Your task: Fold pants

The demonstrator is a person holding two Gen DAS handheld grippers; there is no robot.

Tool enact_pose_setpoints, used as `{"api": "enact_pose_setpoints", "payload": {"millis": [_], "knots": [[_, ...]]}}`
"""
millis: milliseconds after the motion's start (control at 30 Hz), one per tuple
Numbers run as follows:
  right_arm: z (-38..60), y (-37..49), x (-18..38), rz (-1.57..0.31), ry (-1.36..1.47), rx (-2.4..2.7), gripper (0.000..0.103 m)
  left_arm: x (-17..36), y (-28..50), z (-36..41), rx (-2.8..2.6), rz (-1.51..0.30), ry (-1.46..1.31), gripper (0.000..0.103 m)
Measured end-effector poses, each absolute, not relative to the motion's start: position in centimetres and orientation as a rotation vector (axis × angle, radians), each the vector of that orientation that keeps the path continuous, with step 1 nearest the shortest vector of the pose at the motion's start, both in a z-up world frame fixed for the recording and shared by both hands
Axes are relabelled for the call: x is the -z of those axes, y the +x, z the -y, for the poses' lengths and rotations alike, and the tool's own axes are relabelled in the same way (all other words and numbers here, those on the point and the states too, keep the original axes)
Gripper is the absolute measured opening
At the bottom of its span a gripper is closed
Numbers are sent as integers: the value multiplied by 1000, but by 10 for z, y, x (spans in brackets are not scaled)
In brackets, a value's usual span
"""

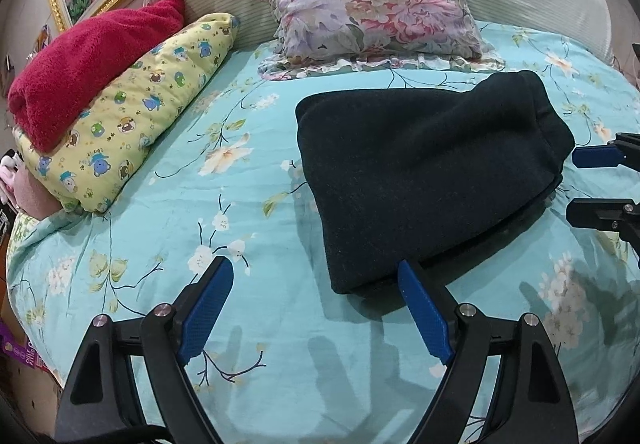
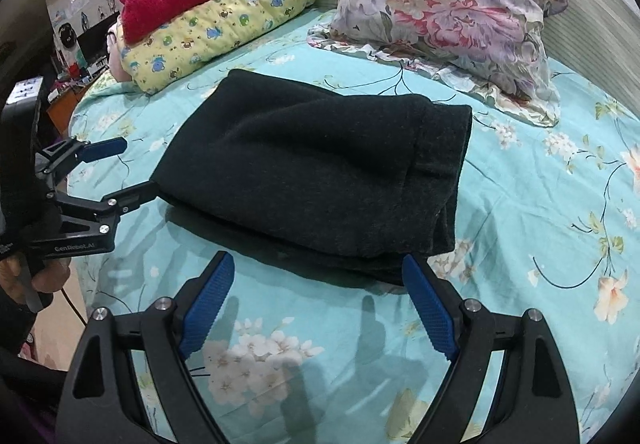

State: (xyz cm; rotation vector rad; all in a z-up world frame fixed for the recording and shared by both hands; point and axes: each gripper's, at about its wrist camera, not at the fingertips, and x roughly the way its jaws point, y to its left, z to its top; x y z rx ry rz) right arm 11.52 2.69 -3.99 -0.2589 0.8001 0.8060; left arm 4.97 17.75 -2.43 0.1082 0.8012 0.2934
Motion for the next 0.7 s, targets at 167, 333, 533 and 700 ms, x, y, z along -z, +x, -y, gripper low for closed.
{"api": "enact_pose_setpoints", "payload": {"millis": [167, 333, 533, 700], "knots": [[-29, 116, 41, -800, -276, -808, 86, 25, 50, -177, -292, -801, 106, 85], [-30, 117, 43, -801, -279, -806, 86, 27, 51, -179, -290, -801, 100, 85], [-31, 117, 43, -802, -279, -806, 86, 27, 52, -179, -291, -801, 99, 85], [-31, 119, 45, -805, -277, -806, 86, 27, 52, -179, -290, -804, 95, 85]]}}
